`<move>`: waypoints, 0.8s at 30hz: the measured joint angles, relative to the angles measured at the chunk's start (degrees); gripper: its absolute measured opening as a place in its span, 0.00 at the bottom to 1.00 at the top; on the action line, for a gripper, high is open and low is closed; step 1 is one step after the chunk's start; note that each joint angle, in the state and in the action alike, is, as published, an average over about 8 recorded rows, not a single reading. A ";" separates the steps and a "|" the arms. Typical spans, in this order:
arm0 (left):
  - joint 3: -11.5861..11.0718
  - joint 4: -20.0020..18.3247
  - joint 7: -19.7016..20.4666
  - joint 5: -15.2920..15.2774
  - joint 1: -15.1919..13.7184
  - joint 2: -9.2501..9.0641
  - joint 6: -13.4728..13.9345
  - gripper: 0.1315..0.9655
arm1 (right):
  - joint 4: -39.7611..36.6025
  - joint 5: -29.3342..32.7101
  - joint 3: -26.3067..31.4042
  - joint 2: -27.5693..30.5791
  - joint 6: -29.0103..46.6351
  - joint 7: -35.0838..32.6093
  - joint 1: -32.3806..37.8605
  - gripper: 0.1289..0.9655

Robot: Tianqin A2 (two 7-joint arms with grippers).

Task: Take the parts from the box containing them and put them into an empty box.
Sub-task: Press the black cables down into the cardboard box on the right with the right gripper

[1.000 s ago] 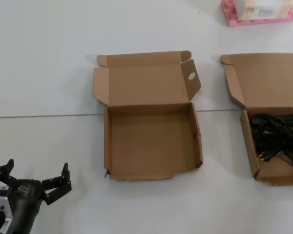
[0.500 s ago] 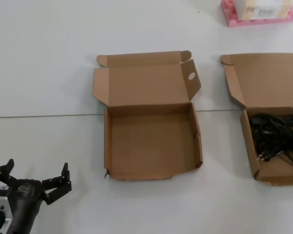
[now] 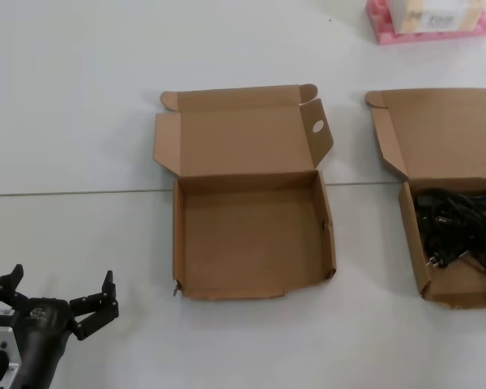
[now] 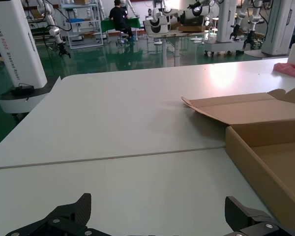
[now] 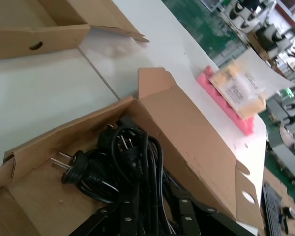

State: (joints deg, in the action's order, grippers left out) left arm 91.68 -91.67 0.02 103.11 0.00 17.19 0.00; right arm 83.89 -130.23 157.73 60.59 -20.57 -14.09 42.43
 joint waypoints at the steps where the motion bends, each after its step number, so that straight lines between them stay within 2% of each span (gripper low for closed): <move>1: 0.00 0.00 0.00 0.00 0.00 0.00 0.00 1.00 | -0.41 0.69 0.00 -0.28 0.31 0.00 0.11 0.14; 5: 0.00 0.00 0.00 0.00 0.00 0.00 0.00 1.00 | -2.26 3.68 0.00 -1.51 1.27 0.00 0.68 0.14; 13: 0.00 0.00 0.00 0.00 0.00 0.00 0.00 1.00 | -6.08 8.52 0.00 -3.19 2.28 0.00 1.38 0.31; 14: 0.00 0.00 0.00 0.00 0.00 0.00 0.00 1.00 | -6.33 8.80 0.00 -3.21 2.32 0.00 1.34 0.31; 22: 0.00 0.00 0.00 0.00 0.00 0.00 0.00 1.00 | -6.71 9.21 0.00 -2.57 2.24 0.00 0.70 0.56; 24: 0.00 0.00 0.00 0.00 0.00 0.00 0.00 1.00 | -6.99 9.09 0.00 -2.60 2.31 0.00 0.72 0.58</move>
State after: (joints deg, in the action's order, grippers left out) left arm 91.68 -91.67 0.02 103.11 0.00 17.19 0.00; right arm 76.90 -121.14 157.73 57.99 -18.27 -14.09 43.16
